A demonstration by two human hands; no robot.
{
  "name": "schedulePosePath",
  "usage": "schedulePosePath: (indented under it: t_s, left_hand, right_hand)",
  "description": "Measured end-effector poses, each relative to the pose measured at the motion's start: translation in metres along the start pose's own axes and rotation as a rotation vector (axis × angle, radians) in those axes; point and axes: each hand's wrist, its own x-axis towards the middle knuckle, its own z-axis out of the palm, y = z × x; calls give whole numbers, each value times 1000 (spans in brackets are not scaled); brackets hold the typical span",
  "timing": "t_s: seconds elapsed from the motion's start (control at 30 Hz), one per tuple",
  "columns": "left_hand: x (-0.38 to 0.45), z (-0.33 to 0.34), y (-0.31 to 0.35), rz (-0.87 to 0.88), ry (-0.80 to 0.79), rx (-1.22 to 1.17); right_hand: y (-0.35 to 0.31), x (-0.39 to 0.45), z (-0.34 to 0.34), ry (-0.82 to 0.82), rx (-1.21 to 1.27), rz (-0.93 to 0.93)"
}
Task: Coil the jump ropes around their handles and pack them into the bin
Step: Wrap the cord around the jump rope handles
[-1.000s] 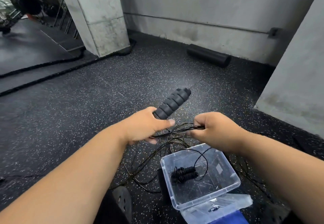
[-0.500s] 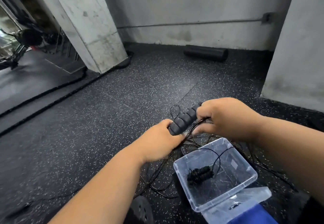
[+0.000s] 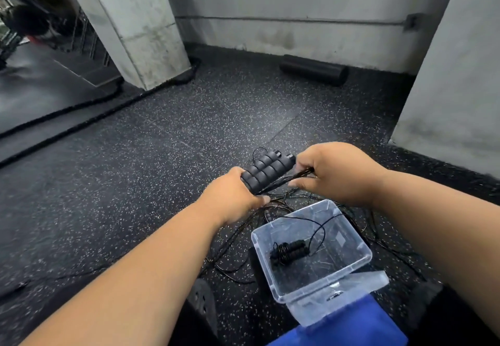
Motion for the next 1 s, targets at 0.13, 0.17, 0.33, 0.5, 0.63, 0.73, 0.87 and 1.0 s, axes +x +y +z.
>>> schedulePosePath:
  t_s: [0.13,0.17,0.33,0.5,0.63,0.73,0.87,1.0]
  left_hand:
    - [2,20,5,36,-71,268]
    - [-2,27,10,95,-93,318]
    - [-27,40,34,465,-127,347]
    - [-41,-1,36,501,-207,-95]
    - [-37,-5,26,402,-224,-600]
    - [-32,-2,25,231,-169,-884]
    - [-21,0,23,180,-124,-1091]
    - [-3,-1,3,68,59,-836]
  right_hand:
    - [-22,-2,9,-59,-59,-153]
    - [-25,-1,10,-70,-72,-178]
    - [-2,5,10,-78,91,-45]
    - [36,7,10,-324,616,161]
    - [25,4,23,-311,673,156]
    - [9,11,44,-298,712,206]
    - [4,9,63,-302,712,241]
    - [3,-1,73,-411,326,171]
